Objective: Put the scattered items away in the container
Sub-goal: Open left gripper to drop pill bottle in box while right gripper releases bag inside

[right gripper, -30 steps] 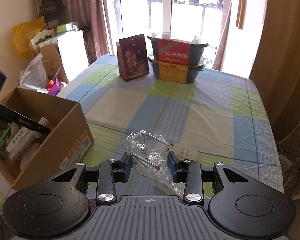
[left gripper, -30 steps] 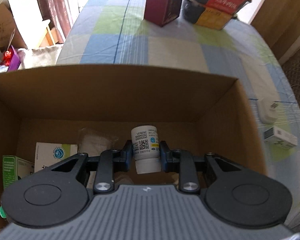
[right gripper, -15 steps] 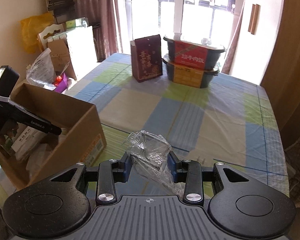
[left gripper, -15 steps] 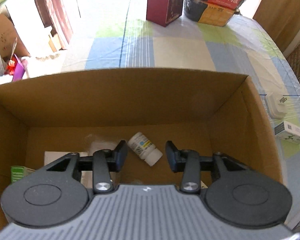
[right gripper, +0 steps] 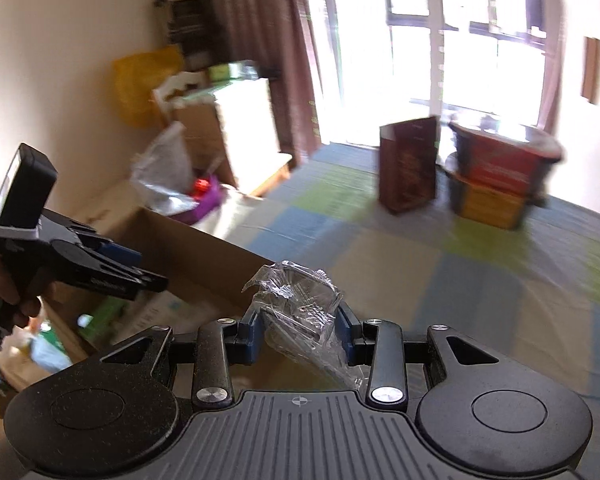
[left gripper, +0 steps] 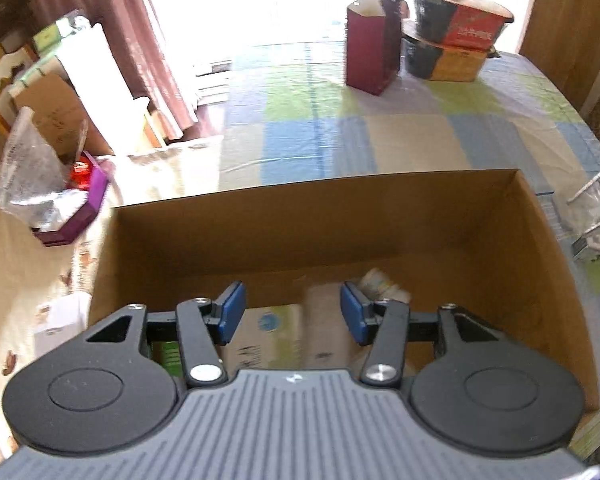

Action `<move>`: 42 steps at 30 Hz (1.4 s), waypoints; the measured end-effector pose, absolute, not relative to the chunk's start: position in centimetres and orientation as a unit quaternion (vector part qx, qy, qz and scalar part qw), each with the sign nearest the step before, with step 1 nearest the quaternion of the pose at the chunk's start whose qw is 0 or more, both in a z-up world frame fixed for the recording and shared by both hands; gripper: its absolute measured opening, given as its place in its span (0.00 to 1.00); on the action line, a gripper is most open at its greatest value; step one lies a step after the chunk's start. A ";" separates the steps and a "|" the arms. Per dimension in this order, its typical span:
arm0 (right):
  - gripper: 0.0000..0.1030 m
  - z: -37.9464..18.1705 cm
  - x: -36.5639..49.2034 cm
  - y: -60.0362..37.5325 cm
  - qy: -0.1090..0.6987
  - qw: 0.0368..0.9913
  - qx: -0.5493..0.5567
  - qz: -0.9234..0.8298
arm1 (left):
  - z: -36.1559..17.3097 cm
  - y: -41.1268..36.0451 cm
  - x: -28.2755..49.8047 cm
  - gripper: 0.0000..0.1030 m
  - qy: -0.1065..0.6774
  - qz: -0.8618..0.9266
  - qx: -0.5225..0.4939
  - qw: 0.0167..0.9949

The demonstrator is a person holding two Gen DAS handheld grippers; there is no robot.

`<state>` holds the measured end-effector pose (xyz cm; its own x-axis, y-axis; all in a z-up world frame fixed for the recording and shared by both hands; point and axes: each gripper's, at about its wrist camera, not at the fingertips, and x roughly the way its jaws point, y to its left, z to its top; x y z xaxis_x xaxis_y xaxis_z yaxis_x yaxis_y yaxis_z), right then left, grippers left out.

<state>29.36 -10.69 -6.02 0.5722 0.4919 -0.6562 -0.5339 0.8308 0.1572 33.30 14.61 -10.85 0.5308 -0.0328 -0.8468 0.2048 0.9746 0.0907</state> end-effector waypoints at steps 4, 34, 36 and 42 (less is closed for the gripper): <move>0.39 -6.4 30.1 -7.7 0.363 0.875 -0.030 0.318 | -10.1 16.6 32.7 0.47 0.477 -0.052 0.097 0.872; 0.59 -15.4 33.0 -0.4 0.413 0.805 -0.263 0.333 | -12.5 20.9 31.9 0.53 0.496 -0.034 0.081 0.864; 0.70 -15.1 32.7 -0.5 0.398 0.815 -0.266 0.327 | -12.5 20.9 31.8 0.53 0.496 -0.034 0.082 0.864; 0.70 -13.9 32.0 -0.5 0.399 0.814 -0.262 0.331 | -12.1 20.8 31.4 0.58 0.494 -0.033 0.082 0.865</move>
